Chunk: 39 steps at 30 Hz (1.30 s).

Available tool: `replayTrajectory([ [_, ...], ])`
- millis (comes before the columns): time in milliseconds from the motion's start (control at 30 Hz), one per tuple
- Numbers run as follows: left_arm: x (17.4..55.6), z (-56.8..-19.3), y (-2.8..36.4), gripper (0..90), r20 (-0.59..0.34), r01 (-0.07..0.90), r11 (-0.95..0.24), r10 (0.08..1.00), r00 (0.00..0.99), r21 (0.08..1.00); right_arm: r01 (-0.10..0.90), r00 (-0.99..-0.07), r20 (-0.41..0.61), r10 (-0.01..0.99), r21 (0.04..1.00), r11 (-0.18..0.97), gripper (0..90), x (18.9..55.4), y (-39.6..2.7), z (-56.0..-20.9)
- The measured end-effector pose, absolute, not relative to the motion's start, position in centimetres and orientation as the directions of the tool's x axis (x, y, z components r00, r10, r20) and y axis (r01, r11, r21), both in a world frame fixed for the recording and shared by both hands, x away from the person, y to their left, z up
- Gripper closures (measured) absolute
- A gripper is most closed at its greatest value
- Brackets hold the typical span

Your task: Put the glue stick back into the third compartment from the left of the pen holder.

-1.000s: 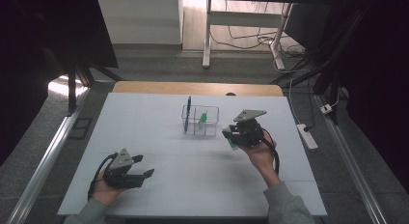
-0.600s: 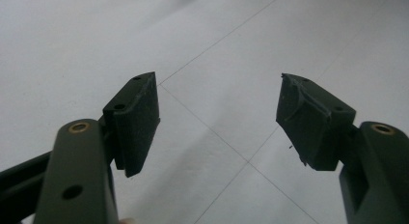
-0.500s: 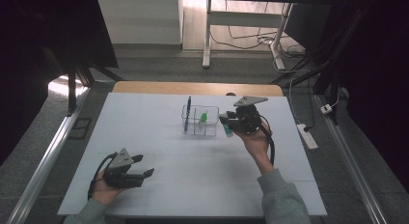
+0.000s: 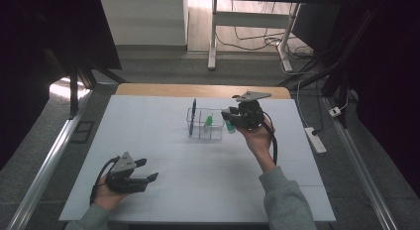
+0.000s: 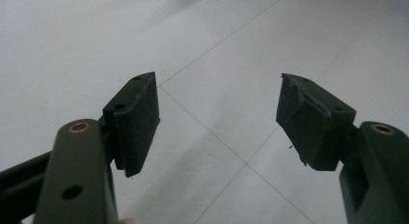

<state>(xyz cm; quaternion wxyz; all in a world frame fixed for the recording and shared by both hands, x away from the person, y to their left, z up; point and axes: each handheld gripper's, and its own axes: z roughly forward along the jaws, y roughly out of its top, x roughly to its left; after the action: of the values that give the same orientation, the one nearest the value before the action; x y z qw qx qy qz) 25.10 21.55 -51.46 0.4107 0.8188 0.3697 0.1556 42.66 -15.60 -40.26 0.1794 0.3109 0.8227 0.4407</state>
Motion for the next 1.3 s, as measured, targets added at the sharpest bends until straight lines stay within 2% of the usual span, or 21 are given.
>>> replayTrajectory([
  [833,25.1,-51.3,21.6,31.7,-0.051,0.474,-0.382,0.735,0.677,0.794,0.343,-0.717,0.022,0.697,0.881,0.325,65.1,45.1,-14.0,-39.9],
  [1300,25.0,-51.3,21.7,31.7,-0.052,0.475,-0.38,0.736,0.675,0.794,0.343,-0.721,0.042,0.691,0.889,0.303,64.9,46.5,-11.9,-41.2],
])
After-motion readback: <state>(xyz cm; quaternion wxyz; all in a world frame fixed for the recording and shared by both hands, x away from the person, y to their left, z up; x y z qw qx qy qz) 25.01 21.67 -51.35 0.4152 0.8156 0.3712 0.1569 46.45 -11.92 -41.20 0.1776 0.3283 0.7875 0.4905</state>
